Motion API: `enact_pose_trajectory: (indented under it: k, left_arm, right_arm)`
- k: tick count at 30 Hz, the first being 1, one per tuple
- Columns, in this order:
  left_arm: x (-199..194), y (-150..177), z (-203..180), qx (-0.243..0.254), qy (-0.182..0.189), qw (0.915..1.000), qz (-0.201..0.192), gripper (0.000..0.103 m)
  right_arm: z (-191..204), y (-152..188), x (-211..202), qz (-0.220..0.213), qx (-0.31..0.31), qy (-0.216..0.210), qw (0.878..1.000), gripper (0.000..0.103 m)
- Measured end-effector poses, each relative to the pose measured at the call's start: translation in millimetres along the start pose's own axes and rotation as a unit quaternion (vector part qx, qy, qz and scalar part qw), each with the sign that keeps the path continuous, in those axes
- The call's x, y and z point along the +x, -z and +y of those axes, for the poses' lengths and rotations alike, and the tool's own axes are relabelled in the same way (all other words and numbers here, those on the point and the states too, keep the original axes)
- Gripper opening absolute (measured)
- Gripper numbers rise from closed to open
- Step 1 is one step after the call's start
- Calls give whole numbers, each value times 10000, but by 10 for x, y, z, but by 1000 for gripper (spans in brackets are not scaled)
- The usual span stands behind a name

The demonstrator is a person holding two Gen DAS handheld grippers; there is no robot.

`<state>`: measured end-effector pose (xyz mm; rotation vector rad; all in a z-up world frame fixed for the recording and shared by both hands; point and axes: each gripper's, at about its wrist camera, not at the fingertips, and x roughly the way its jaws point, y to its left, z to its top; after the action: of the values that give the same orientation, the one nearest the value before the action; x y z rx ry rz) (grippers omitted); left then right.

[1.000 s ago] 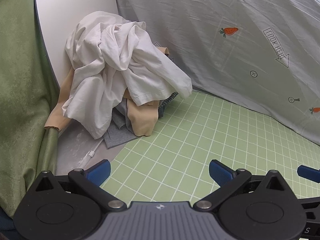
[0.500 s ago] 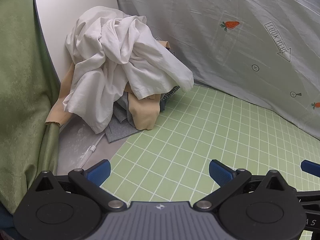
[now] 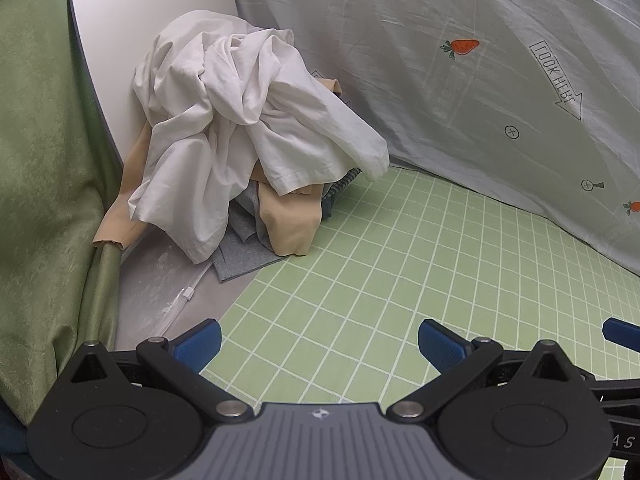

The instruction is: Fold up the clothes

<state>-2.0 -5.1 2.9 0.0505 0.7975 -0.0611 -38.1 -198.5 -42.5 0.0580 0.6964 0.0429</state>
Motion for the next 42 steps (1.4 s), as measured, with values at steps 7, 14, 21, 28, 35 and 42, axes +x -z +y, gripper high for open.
enact_pose_trajectory:
  k: [7, 14, 21, 28, 35, 42]
  left_arm:
    - [-2, -3, -1, 12, 12, 10000, 18, 103]
    - [22, -16, -17, 26, 7, 10000, 46, 103]
    - [51, -28, -23, 25, 32, 10000, 76, 103]
    - [104, -72, 14, -86, -47, 9999, 127, 103]
    - [231, -331, 218, -490, -134, 9986, 141, 103]
    - [506, -833, 636, -903, -356, 9953, -2, 103]
  right_arm:
    - [5, 4, 0, 12, 0, 1, 10000, 102]
    - [-12, -1, 11, 22, -10, -9, 10000, 102]
    - [-8, 0, 31, 47, -7, -8, 10000, 102]
    - [46, -46, 95, 60, -127, -76, 9999, 102]
    - [114, -234, 270, 21, -304, -155, 9994, 102]
    - [302, -701, 667, -154, -612, -220, 9978, 102]
